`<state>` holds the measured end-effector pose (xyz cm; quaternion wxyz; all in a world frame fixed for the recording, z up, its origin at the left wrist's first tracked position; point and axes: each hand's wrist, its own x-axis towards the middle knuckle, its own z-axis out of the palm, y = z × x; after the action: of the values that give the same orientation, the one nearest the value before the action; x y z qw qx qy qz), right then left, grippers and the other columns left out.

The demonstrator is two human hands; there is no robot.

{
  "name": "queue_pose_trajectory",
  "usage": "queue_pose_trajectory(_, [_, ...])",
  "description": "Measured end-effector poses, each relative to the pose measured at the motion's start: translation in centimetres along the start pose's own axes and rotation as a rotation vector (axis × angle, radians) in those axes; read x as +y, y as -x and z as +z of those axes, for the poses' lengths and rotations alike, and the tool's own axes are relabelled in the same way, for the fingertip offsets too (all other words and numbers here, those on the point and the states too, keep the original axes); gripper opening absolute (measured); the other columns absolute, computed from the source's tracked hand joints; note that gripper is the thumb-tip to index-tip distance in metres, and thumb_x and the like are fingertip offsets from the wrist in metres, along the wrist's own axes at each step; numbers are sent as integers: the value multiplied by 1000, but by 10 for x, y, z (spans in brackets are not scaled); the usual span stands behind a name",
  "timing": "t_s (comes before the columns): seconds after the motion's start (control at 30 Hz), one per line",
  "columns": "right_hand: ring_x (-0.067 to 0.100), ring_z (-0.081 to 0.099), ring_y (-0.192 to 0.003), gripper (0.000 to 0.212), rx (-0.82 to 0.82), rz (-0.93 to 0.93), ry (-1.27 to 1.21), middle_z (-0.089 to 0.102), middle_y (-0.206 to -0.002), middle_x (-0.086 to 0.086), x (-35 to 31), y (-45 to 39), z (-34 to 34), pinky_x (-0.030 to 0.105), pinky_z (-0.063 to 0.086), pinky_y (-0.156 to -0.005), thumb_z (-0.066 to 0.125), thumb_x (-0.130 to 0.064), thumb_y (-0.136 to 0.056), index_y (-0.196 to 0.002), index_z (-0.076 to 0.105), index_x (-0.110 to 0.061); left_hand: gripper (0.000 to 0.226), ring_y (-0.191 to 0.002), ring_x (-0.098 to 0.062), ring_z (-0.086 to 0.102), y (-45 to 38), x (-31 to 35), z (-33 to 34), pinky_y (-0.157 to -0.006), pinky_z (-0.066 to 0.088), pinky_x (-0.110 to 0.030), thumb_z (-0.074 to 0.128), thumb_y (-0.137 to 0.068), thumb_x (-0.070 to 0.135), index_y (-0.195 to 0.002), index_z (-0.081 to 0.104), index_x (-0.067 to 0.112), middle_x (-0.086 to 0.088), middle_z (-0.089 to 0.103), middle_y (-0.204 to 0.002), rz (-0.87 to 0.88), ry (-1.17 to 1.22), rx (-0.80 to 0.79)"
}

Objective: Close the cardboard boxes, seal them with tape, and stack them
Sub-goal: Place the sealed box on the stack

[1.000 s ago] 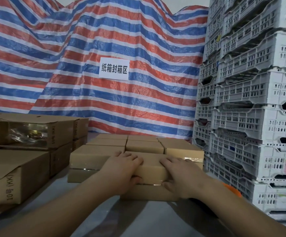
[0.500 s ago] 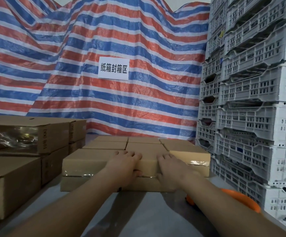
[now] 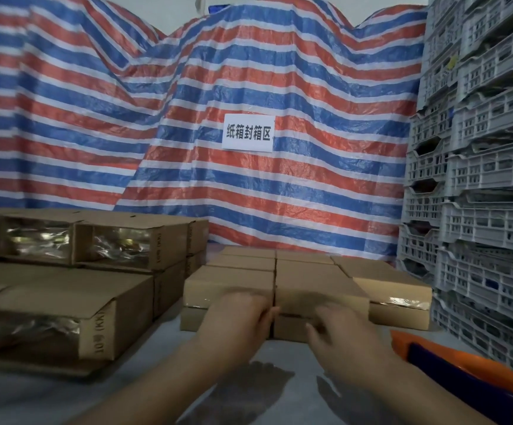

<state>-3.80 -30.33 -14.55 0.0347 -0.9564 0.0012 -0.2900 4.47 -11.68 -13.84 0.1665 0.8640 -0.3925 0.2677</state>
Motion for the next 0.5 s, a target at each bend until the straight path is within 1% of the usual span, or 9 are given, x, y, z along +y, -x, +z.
queue_pose_trajectory(0.07, [7, 52, -66, 36, -8, 7, -74, 54, -69, -6, -20, 0, 5, 20, 33, -52, 48, -41, -97, -68, 50, -21, 29, -80, -11, 59, 8, -9, -3, -80, 51, -33, 41, -102, 41, -85, 60, 27, 7, 62, -86, -68, 2, -31])
queue_pose_trajectory(0.1, [8, 51, -61, 38, 3, 12, -102, 53, -65, -4, -29, 0, 9, 20, 31, -49, 48, -39, -97, -65, 48, -18, 26, -82, -12, 59, 11, -13, -2, -80, 51, -34, 44, -102, 40, -85, 58, 28, 7, 62, -87, -107, 32, -27])
queue_pose_trajectory(0.17, [10, 50, -58, 43, -11, 16, -191, 49, -58, 0, -43, 4, 21, 19, 27, -49, 51, -36, -96, -59, 41, -16, 24, -82, -12, 60, 18, -20, 6, -80, 52, -35, 45, -101, 42, -84, 56, 28, 8, 61, -86, -180, 106, -23])
queue_pose_trajectory(0.2, [10, 51, -58, 45, -34, 17, -235, 48, -57, 0, -46, 6, 28, 19, 28, -49, 52, -35, -96, -57, 39, -17, 26, -82, -10, 60, 22, -23, 10, -80, 52, -34, 45, -101, 44, -85, 58, 28, 8, 62, -86, -215, 132, -28])
queue_pose_trajectory(0.3, [8, 52, -57, 46, -111, 23, -260, 50, -55, -3, -46, 12, 40, 22, 35, -51, 54, -37, -94, -55, 40, -17, 36, -77, -9, 60, 25, -32, 20, -81, 53, -35, 42, -100, 50, -84, 63, 26, 7, 63, -80, -261, 131, -65])
queue_pose_trajectory(0.33, [8, 51, -56, 46, -128, 30, -266, 50, -55, -2, -43, 12, 42, 25, 37, -53, 53, -37, -94, -55, 41, -17, 41, -73, -9, 60, 26, -32, 22, -79, 53, -35, 40, -100, 52, -81, 64, 25, 6, 62, -76, -278, 142, -88])
queue_pose_trajectory(0.4, [10, 46, -52, 42, -156, 34, -300, 47, -52, -3, -38, 13, 45, 29, 34, -53, 53, -35, -94, -55, 45, -22, 52, -63, -10, 58, 26, -31, 24, -72, 53, -34, 38, -98, 58, -71, 63, 22, 5, 58, -63, -336, 242, -101])
queue_pose_trajectory(0.47, [7, 43, -50, 43, -171, 43, -357, 45, -48, -8, -33, 15, 46, 27, 31, -52, 55, -31, -95, -52, 48, -29, 59, -51, -5, 54, 28, -29, 25, -61, 50, -31, 35, -96, 62, -63, 61, 22, 7, 54, -52, -389, 347, -53])
queue_pose_trajectory(0.5, [6, 43, -51, 45, -163, 55, -382, 45, -48, -10, -32, 16, 46, 25, 31, -52, 56, -29, -95, -51, 49, -31, 59, -50, -3, 55, 29, -29, 25, -59, 48, -29, 34, -97, 62, -62, 61, 22, 8, 55, -51, -391, 364, -25])
